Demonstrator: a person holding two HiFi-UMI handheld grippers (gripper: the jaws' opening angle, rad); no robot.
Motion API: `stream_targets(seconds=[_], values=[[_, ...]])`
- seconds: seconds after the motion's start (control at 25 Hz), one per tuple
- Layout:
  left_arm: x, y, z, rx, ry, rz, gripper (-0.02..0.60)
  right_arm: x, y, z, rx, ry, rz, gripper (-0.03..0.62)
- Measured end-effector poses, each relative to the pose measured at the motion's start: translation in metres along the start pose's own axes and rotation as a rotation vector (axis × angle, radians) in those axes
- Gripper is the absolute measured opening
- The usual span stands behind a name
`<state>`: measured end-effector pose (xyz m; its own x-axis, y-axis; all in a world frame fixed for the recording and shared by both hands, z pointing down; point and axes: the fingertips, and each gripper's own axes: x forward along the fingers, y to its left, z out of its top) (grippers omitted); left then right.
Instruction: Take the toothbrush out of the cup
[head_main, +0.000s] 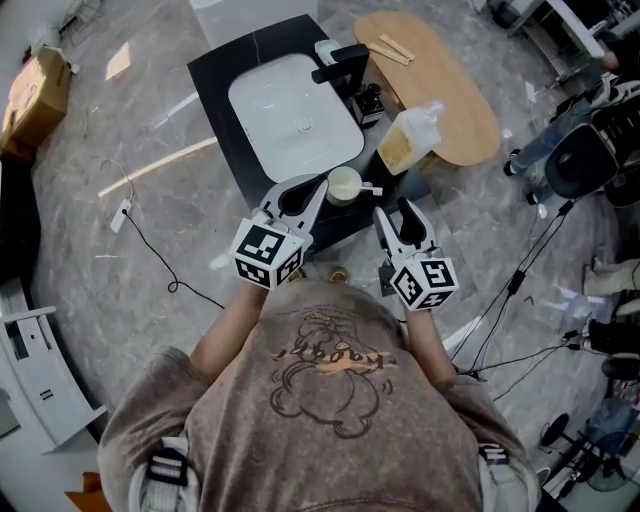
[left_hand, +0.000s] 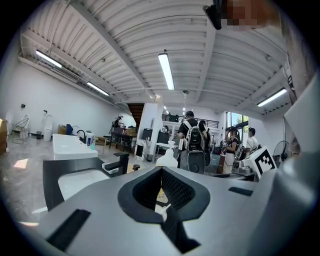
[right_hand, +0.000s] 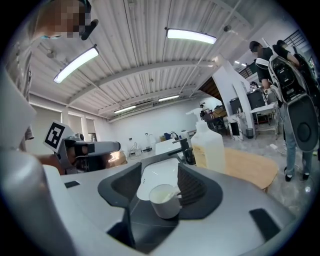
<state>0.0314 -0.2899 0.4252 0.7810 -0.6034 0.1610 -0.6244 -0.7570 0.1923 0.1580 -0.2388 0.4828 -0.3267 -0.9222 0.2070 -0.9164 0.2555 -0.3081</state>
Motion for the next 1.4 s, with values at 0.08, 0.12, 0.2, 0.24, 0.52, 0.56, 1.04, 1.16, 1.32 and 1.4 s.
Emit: stream_targets(seconds=[0.08, 0.12, 0.2, 0.24, 0.52, 0.56, 1.04, 1.16, 1.32, 1.4], values=[[0.001, 0.002, 0.0, -0.004, 0.0, -0.007, 0.021, 0.006, 0.001, -0.006, 0.012, 0.018, 0.009, 0.264], [0.002, 0.003, 0.0, -0.006, 0.0, -0.009, 0.021, 0.01, 0.001, -0.009, 0.019, 0.029, 0.013, 0.29], [0.003, 0.005, 0.001, -0.009, -0.001, -0.013, 0.021, 0.016, 0.0, -0.015, 0.026, 0.042, 0.015, 0.336], [0.004, 0.005, 0.001, -0.009, -0.001, -0.015, 0.021, 0.019, -0.001, -0.017, 0.029, 0.044, 0.013, 0.363], [0.005, 0.016, 0.003, -0.009, -0.002, -0.011, 0.021, 0.049, -0.014, -0.039, 0.071, 0.096, 0.021, 0.423], [0.004, 0.018, 0.003, -0.009, -0.001, -0.007, 0.021, 0.053, -0.015, -0.043, 0.069, 0.11, 0.024, 0.417], [-0.008, 0.036, -0.005, -0.03, 0.019, 0.052, 0.021, 0.08, -0.029, -0.088, 0.095, 0.21, 0.011, 0.234], [-0.01, 0.039, -0.006, -0.032, 0.023, 0.062, 0.021, 0.085, -0.031, -0.092, 0.1, 0.217, 0.006, 0.188], [-0.013, 0.041, -0.009, -0.034, 0.026, 0.073, 0.021, 0.086, -0.036, -0.092, 0.108, 0.198, -0.018, 0.142], [-0.014, 0.042, -0.011, -0.038, 0.027, 0.078, 0.021, 0.086, -0.038, -0.092, 0.101, 0.191, -0.028, 0.115]])
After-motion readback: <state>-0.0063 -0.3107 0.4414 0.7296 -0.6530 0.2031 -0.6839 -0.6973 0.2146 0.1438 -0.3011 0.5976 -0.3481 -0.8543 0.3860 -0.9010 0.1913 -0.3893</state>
